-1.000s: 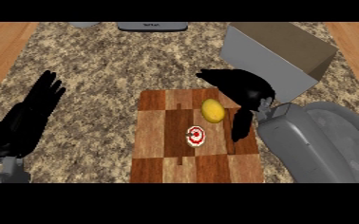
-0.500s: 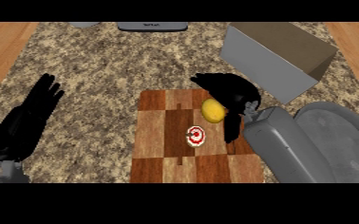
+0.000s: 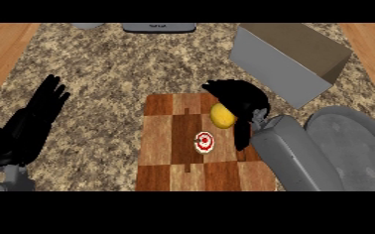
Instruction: Pick the lemon from the cutting board and place it in the cardboard box
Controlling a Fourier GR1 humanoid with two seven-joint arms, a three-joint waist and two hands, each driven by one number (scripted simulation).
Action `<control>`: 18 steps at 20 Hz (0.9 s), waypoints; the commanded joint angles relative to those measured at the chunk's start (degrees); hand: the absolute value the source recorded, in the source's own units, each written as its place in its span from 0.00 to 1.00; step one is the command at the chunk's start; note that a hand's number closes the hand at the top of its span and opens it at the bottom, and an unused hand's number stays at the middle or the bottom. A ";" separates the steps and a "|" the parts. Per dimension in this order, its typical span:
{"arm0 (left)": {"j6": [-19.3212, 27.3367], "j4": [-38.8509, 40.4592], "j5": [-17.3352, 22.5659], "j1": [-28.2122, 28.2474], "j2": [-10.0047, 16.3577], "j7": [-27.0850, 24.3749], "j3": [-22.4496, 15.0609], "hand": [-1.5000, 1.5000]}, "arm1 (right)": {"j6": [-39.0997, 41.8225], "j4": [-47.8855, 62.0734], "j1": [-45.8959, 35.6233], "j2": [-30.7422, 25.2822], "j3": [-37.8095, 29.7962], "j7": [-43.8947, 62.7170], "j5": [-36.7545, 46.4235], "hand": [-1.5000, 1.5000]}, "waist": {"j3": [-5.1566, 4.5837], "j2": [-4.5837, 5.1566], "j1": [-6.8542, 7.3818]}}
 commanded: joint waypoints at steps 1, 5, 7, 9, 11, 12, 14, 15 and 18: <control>-1.25 3.97 -0.68 -3.49 0.18 0.58 1.66 0.50 | 1.68 -1.28 1.24 0.51 -1.61 -0.37 1.88 0.00 | 0.00 0.01 -0.16; -2.37 2.45 -0.37 -2.58 0.10 0.88 2.48 0.50 | -0.26 4.05 0.45 -1.44 -2.37 -6.66 3.75 0.00 | 0.00 0.05 0.00; 0.28 -1.10 -3.39 1.80 -4.01 -0.58 -0.72 0.50 | -2.09 7.67 -0.14 2.50 -0.62 -4.43 6.19 0.00 | 0.00 0.04 0.20; -0.67 -0.25 -2.84 -1.36 -1.87 1.18 1.48 0.50 | 0.40 8.56 -1.64 2.89 -1.84 -4.83 6.26 0.00 | 0.00 0.03 0.08; -2.71 -0.08 -1.46 -0.19 -1.39 1.61 2.47 0.50 | -1.31 3.78 4.00 2.02 -0.29 -4.92 7.79 0.00 | 0.00 -0.02 -0.07; -3.52 2.17 -0.38 -3.22 -0.27 1.67 4.14 0.50 | -1.91 8.16 1.14 4.08 -0.33 -4.95 8.77 0.00 | 0.00 0.03 0.01; -1.70 -1.30 -2.80 0.28 -2.43 1.67 2.01 0.50 | -4.79 15.53 -2.35 3.40 -2.19 -8.26 9.89 0.00 | 0.01 0.08 0.34; -2.38 4.31 -2.73 -4.59 -1.96 0.95 2.82 0.50 | -1.13 13.18 -3.74 4.74 -3.58 -6.03 9.26 0.00 | 0.00 0.07 0.03; -2.70 -1.95 -2.27 -0.92 -2.27 3.36 2.88 0.50 | -3.64 14.72 -3.05 6.79 -3.02 -5.98 11.50 0.00 | 0.01 0.01 0.16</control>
